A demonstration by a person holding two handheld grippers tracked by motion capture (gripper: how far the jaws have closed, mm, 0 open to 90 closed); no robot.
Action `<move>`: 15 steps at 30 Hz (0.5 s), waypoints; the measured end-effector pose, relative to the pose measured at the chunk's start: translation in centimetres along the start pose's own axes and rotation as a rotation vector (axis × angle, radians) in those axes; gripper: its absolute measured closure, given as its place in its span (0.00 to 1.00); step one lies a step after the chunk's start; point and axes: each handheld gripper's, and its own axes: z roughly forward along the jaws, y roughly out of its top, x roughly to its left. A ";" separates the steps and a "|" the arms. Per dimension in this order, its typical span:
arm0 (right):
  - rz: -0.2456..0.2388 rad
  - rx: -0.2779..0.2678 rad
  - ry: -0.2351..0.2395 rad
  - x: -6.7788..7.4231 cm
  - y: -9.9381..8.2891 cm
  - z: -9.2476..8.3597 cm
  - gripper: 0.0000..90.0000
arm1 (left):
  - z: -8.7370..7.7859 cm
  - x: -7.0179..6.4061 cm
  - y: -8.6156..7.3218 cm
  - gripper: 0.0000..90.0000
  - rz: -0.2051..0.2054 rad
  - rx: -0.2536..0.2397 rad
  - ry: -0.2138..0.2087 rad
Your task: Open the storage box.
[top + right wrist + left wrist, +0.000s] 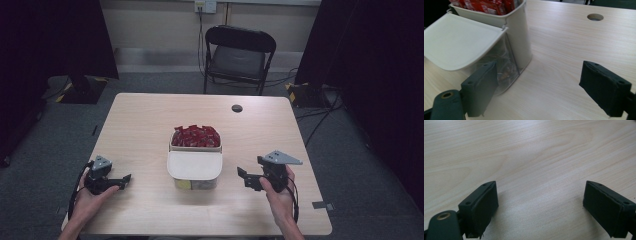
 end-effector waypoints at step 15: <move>-0.138 0.034 0.143 4.7 2.1 0.1 0.16 | 0.1 0.1 0.1 0.13 0.003 0.001 -0.004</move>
